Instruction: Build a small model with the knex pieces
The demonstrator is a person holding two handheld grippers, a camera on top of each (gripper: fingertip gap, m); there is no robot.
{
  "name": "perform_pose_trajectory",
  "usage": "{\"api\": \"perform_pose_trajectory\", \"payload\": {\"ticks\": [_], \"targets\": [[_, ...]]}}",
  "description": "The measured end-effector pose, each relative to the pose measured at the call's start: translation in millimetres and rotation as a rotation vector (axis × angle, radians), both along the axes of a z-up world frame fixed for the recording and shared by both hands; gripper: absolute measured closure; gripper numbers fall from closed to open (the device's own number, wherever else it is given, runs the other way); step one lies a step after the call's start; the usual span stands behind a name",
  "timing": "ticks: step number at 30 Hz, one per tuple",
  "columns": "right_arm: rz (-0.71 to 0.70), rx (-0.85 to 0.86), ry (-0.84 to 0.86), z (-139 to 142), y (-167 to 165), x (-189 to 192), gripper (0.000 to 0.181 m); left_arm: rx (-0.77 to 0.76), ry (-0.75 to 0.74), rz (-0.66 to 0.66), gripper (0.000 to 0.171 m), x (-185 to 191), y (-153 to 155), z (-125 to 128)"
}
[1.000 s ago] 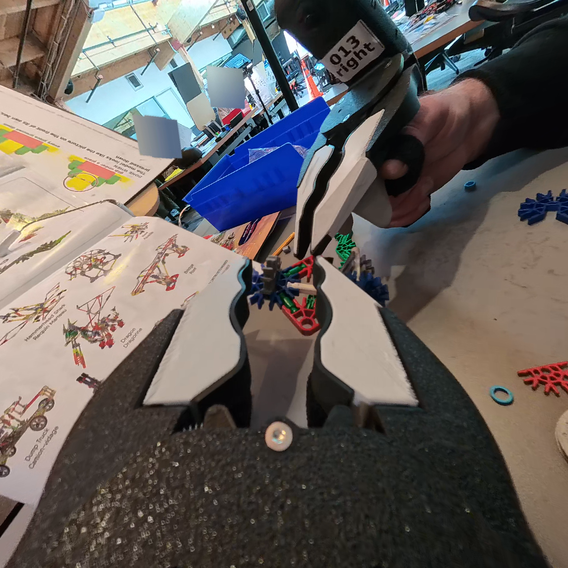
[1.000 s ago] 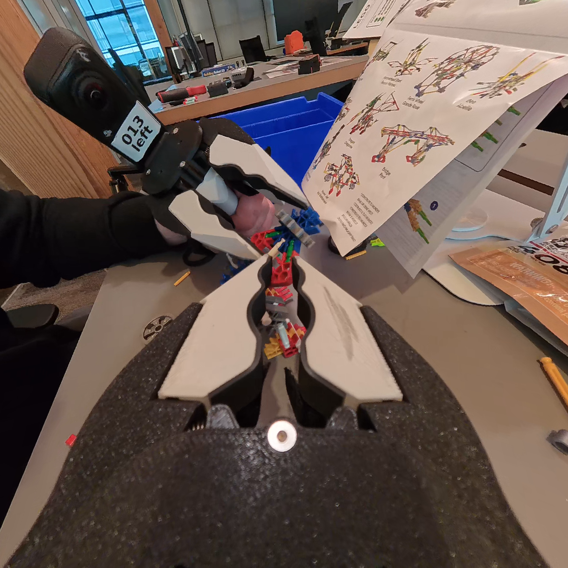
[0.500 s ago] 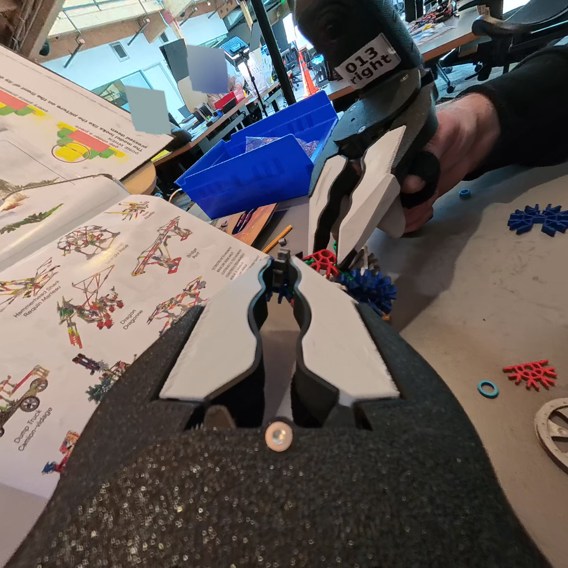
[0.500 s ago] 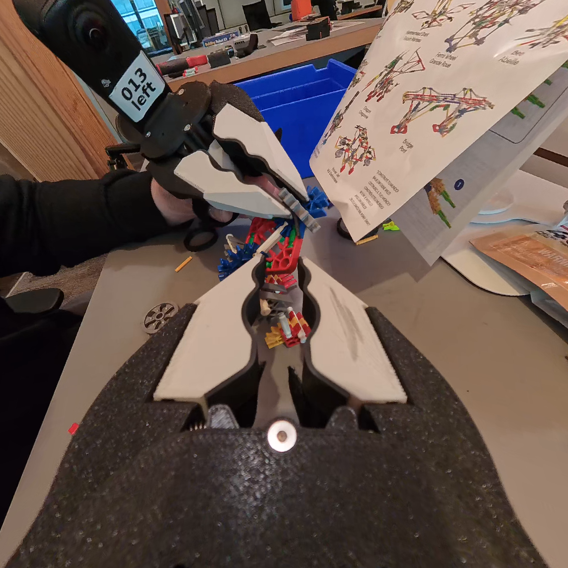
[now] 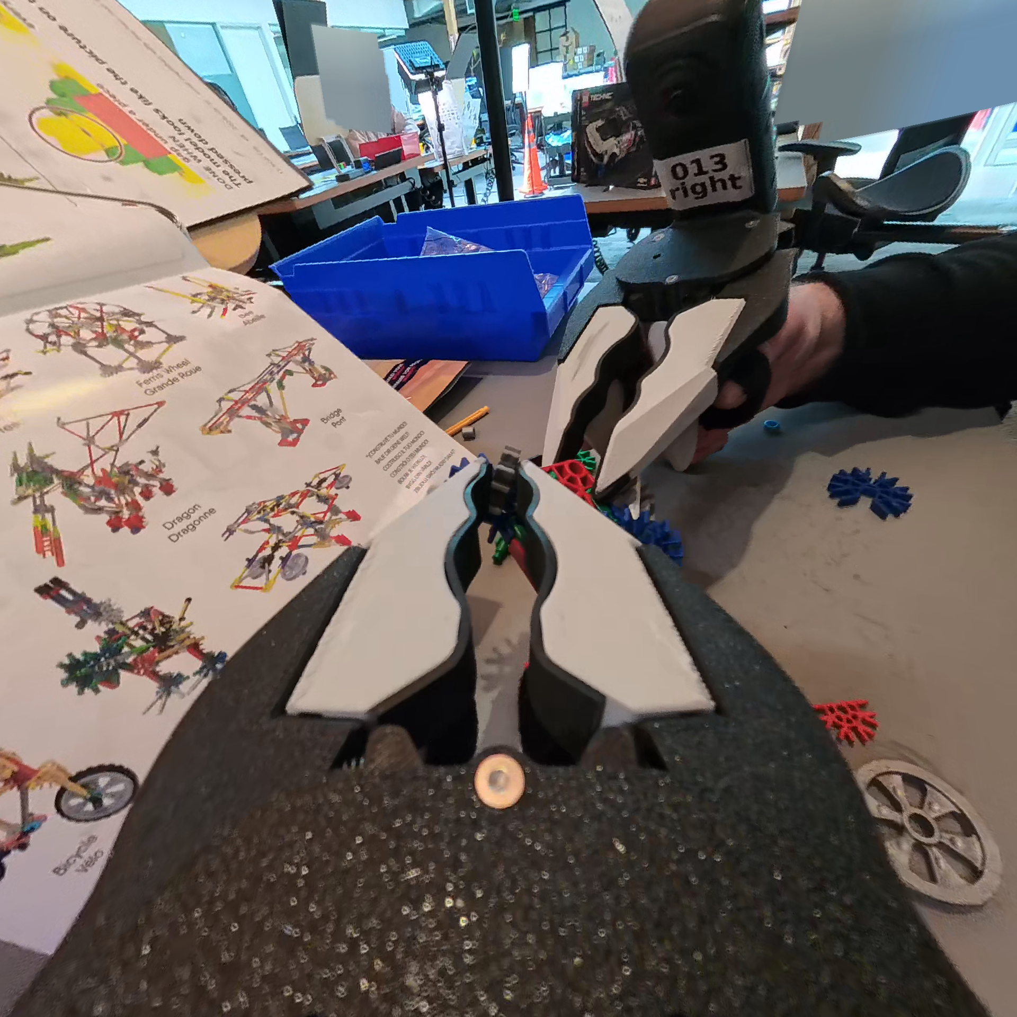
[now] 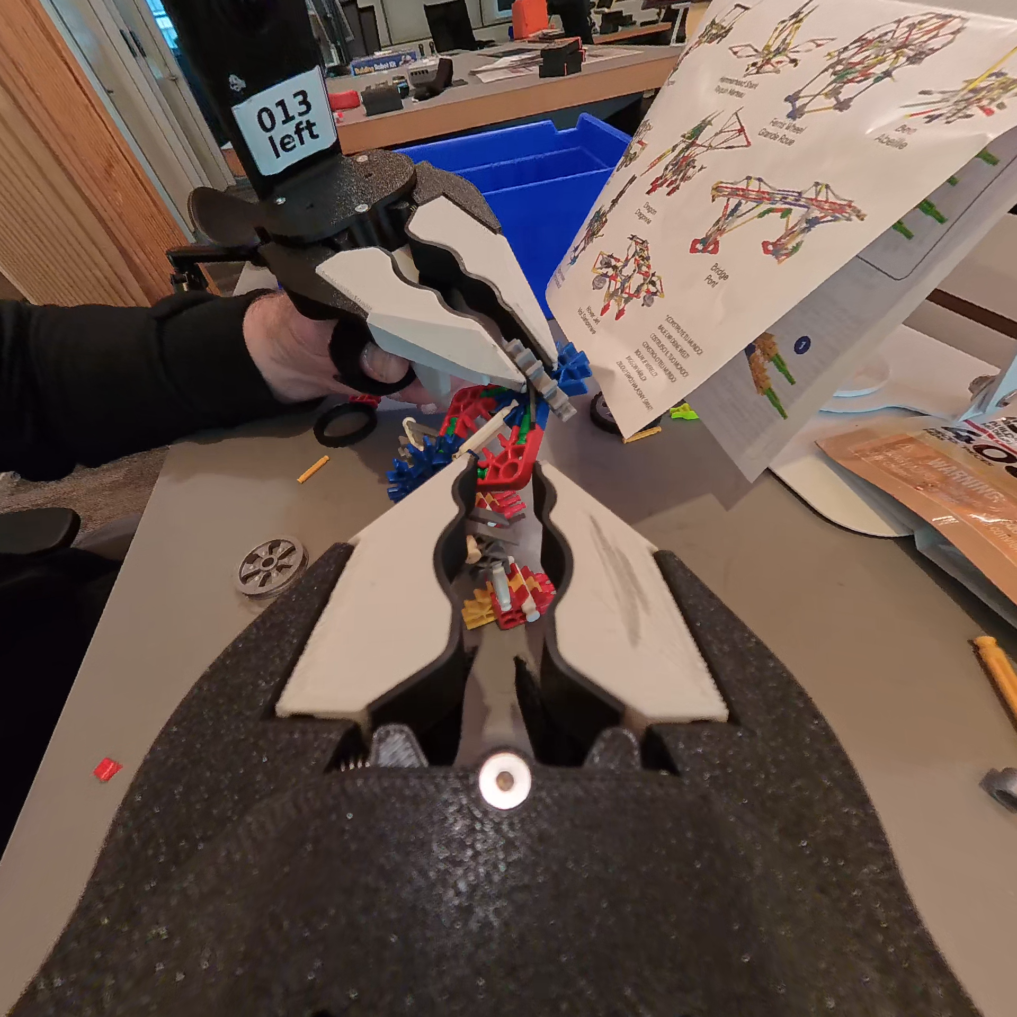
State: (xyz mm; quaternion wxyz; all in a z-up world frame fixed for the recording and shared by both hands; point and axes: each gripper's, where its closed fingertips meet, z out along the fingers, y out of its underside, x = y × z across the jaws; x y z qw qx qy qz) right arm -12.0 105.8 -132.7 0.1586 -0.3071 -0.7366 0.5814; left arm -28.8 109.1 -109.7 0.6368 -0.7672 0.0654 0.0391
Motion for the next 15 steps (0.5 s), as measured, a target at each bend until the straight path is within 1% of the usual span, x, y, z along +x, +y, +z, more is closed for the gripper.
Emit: {"api": "perform_pose_trajectory", "payload": {"ticks": [4,7,10,13,15], "targets": [[0.000,0.005,0.007,0.5,-0.2,0.2,0.163,0.004,0.102,0.007,0.167,1.8,-0.5,1.2],[0.004,0.004,0.005,0.8,-0.8,0.9,0.164,-0.005,0.293,0.035,0.167,3.4,-1.7,1.9],[0.008,-0.004,0.011,2.9,-0.7,1.6,0.164,-0.010,0.430,0.063,0.167,6.4,-2.7,5.6],[0.019,-0.009,0.019,4.8,-1.2,3.4,0.165,-0.001,0.526,0.077,0.168,10.9,-3.7,9.1],[0.028,-0.008,0.029,6.0,-1.4,4.6,0.165,0.008,0.554,0.074,0.168,13.7,-4.4,11.1]]}}
